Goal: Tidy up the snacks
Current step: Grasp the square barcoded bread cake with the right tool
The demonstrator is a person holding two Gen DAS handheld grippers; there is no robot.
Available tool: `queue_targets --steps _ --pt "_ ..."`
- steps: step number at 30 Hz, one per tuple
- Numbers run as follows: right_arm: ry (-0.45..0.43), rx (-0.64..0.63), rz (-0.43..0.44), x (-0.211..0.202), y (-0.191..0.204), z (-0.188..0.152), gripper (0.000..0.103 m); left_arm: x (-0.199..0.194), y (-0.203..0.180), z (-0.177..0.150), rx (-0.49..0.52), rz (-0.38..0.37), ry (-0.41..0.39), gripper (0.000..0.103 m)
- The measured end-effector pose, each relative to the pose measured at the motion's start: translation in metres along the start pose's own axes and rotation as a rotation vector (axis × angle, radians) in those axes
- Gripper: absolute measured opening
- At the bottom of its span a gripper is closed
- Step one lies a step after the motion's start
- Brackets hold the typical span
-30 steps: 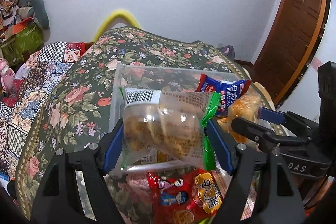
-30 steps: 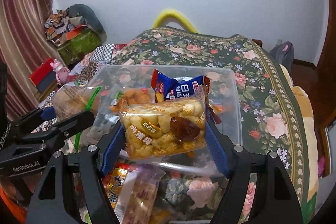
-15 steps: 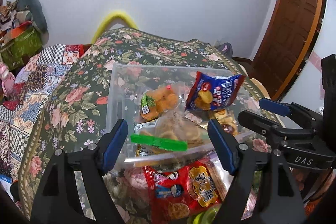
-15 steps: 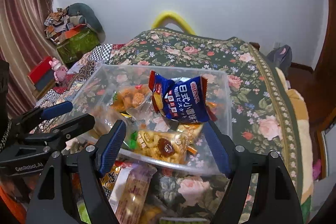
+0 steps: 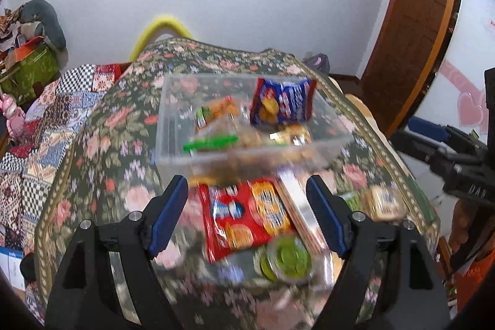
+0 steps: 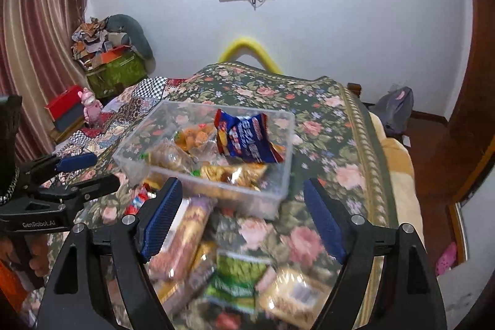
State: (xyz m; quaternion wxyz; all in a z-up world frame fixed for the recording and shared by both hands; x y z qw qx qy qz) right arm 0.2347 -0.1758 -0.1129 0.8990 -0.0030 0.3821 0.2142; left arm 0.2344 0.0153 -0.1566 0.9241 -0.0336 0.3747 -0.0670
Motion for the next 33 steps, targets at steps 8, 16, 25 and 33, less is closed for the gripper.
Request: queue_targets --steps 8,16,25,33 --pt "0.053 0.047 -0.047 -0.011 -0.032 -0.039 0.079 0.000 -0.018 -0.043 0.011 -0.014 0.078 0.079" --pt "0.156 0.092 -0.067 -0.004 -0.059 -0.086 0.081 0.012 -0.030 -0.081 0.027 -0.026 0.157 0.079" --pt "0.228 0.069 -0.065 0.016 -0.059 -0.114 0.085 0.040 -0.033 -0.091 0.041 0.005 0.204 0.079" --pt "0.256 0.138 -0.034 0.034 -0.064 -0.116 0.093 0.060 -0.037 -0.086 0.055 0.021 0.190 0.079"
Point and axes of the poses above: each gripper's, at about its wrist camera, not at the fingertips, and x roughly the way its jaws point, y to its left, z to its top, the point moved 7 cm from there along x, roughly the way its jaws point, and after that the axes turned 3 degrees about x, right-handed, at the moved point
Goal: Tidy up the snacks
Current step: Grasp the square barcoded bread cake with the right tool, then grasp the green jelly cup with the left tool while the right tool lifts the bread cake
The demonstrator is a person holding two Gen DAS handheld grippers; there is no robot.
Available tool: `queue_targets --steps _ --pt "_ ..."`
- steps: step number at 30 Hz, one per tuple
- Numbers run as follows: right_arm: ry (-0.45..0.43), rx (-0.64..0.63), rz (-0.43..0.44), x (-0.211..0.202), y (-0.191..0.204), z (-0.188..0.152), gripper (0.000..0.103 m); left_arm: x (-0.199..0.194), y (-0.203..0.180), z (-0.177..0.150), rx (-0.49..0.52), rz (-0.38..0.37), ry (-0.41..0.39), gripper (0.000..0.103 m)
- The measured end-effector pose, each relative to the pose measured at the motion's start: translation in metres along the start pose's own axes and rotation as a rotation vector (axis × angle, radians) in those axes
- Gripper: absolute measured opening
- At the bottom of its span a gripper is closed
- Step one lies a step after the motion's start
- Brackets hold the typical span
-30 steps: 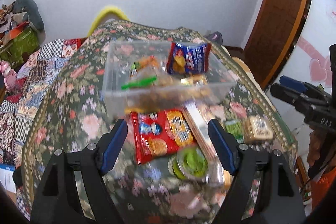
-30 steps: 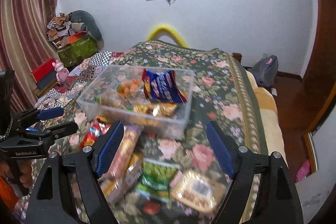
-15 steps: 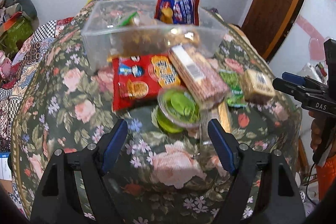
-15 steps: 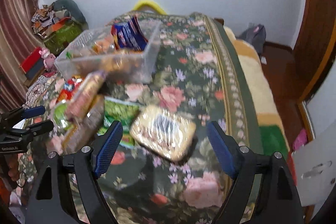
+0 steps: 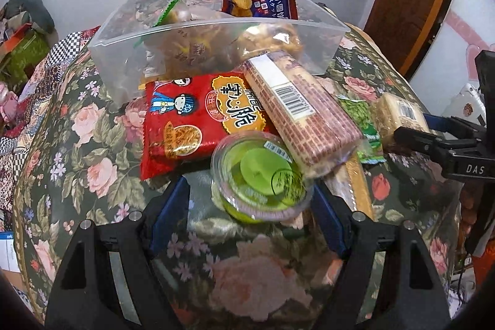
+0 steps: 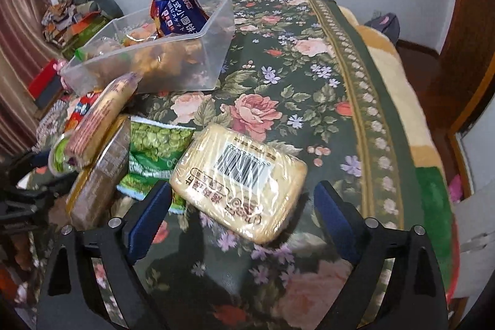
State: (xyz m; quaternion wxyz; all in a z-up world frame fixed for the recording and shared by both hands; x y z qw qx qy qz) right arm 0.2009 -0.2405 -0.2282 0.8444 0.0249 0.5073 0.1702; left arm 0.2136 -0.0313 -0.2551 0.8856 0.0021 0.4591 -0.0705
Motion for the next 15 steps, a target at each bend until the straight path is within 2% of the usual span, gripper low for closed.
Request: queue_targets --steps 3,5,6,8,10,15 --pt "0.005 0.013 -0.003 0.005 0.004 0.001 0.096 0.003 -0.001 0.003 -0.014 -0.016 -0.016 0.073" --pt "0.003 0.018 -0.006 0.008 0.006 0.003 0.097 0.002 -0.003 0.003 -0.008 -0.037 -0.028 0.059" --pt "0.002 0.025 -0.007 0.009 0.007 0.003 0.098 0.001 -0.004 0.003 -0.004 -0.051 -0.033 0.055" --pt "-0.003 0.034 -0.008 0.011 0.007 0.004 0.098 -0.001 -0.006 0.002 0.011 -0.042 -0.046 0.055" --pt "0.000 0.050 0.005 0.011 0.005 0.004 0.092 -0.003 -0.008 0.001 0.020 -0.038 -0.051 0.055" --pt "0.005 0.065 0.039 0.005 0.004 0.001 0.089 -0.012 -0.007 -0.002 0.009 -0.045 -0.058 0.053"
Point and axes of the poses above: each gripper's, at about its wrist camera, not at the fingertips, and x roughly the way its jaws point, y to its left, z to its top, the point moved 7 cm from there along x, roughly the way its jaws point, and after that the axes turned 3 degrees about x, right-handed, at the moved point
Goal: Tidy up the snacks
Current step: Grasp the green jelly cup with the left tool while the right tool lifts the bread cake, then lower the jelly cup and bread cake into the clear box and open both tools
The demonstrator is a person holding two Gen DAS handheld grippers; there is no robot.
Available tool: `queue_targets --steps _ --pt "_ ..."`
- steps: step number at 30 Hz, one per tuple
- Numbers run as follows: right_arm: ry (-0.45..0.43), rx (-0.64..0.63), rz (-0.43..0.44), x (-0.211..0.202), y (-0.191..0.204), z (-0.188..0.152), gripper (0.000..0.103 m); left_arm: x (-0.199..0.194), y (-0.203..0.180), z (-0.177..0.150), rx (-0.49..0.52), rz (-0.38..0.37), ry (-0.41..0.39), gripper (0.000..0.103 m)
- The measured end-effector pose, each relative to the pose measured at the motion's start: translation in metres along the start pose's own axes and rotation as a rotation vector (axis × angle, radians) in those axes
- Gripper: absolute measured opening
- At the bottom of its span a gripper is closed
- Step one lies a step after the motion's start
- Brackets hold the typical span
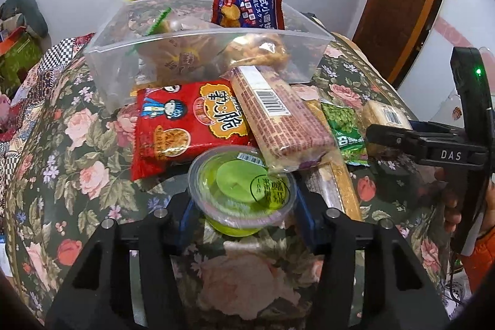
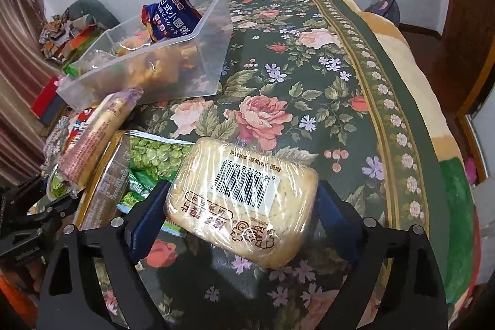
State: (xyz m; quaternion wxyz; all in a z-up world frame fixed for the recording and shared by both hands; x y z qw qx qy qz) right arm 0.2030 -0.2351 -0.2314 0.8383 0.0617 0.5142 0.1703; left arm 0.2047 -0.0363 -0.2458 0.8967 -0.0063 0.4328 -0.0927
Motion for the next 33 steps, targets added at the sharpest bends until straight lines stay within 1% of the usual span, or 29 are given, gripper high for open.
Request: queue_targets --steps 1,3,9,16,23,27,33 --pt "-0.002 -0.004 -0.003 -0.001 0.000 0.000 0.089 -0.004 0.002 -0.001 -0.003 0.003 -0.002 0.049" --pt "-0.011 -0.013 -0.007 -0.005 0.002 0.000 0.089 -0.010 0.005 -0.001 -0.018 -0.009 -0.007 0.049" --pt "-0.076 -0.026 0.002 -0.030 0.012 0.011 0.088 -0.032 0.014 0.002 -0.029 0.002 -0.044 0.049" --pt "-0.148 -0.067 0.025 -0.053 0.037 0.034 0.088 -0.059 0.028 0.018 -0.055 0.011 -0.114 0.049" --pt "-0.186 -0.094 0.068 -0.051 0.064 0.061 0.088 -0.074 0.040 0.048 -0.054 0.021 -0.181 0.049" --pt "-0.206 -0.120 0.091 -0.046 0.084 0.077 0.088 -0.074 0.047 0.068 -0.054 0.026 -0.204 0.049" --pt "-0.204 -0.136 0.119 -0.026 0.104 0.098 0.088 -0.069 0.057 0.097 -0.040 0.041 -0.232 0.049"
Point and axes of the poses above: each gripper's, at about its wrist camera, not at the fingertips, and x roughly the way its jaws point, y to its left, z to its top, the point moved 7 cm from there along x, roughly the way its jaws point, and after that the axes turned 3 degrees about x, right-handed, at the moved point
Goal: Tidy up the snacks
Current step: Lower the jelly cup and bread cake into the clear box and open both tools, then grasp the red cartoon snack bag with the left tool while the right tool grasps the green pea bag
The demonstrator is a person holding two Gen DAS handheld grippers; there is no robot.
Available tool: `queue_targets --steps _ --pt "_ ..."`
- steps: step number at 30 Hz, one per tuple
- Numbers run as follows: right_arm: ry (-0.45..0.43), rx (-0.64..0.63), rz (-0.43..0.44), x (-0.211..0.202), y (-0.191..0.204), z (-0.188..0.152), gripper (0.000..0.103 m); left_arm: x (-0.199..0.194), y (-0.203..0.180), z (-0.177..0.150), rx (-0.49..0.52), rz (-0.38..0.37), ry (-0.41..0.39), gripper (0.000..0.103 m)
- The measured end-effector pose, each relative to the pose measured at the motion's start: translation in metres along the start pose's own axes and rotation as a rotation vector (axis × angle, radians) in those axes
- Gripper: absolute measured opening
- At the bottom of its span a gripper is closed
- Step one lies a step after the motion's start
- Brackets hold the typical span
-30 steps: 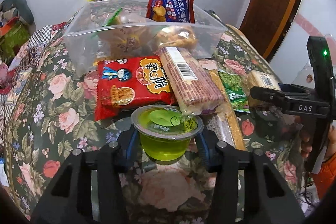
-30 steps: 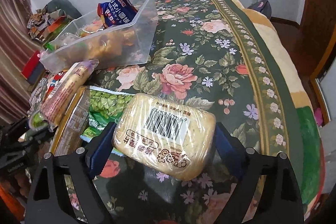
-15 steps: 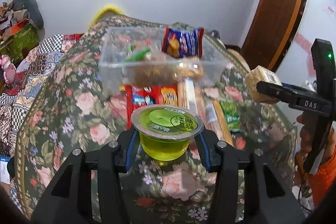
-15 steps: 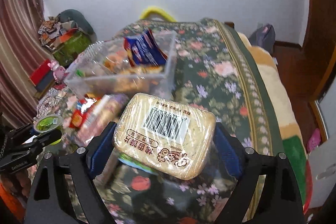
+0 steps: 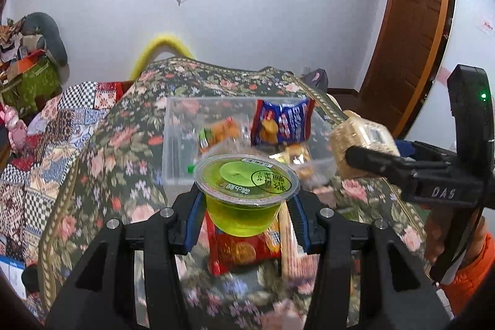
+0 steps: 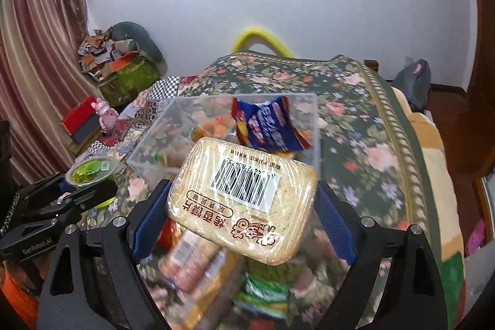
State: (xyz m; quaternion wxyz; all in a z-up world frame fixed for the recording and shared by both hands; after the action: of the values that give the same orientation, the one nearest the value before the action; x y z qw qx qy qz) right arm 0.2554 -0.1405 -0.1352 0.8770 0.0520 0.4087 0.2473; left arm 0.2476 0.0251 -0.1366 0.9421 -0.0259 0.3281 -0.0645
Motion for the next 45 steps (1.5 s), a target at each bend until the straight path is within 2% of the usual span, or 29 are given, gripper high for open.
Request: queue_targets --steps 14,27,33,38,45 --pt "0.060 0.021 0.007 0.061 0.006 0.025 0.088 0.063 0.036 0.034 -0.009 0.042 0.016 0.049" --pt "0.126 -0.028 -0.024 0.094 0.011 0.022 0.090 0.108 0.055 0.031 -0.045 0.060 0.092 0.049" --pt "0.100 -0.044 -0.035 0.083 0.010 0.027 0.091 0.100 0.056 0.027 -0.065 0.057 0.090 0.050" --pt "0.062 -0.087 -0.066 0.065 0.013 0.029 0.091 0.073 0.045 0.033 -0.041 0.046 0.050 0.054" --pt "0.012 -0.134 -0.107 0.029 0.012 0.024 0.091 0.041 0.027 0.027 -0.007 0.029 0.039 0.058"
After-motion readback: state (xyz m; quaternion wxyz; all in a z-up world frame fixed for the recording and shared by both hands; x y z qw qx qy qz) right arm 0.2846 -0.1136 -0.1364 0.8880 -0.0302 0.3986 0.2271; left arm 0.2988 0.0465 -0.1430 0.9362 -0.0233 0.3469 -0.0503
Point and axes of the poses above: each gripper's, at about its wrist camera, not at the fingertips, and x roughly the way its jaws point, y to its left, z to its top, the point moved 7 cm from there along x, roughly the way its jaws point, and after that the axes turned 3 degrees about x, right-handed, at the moved point
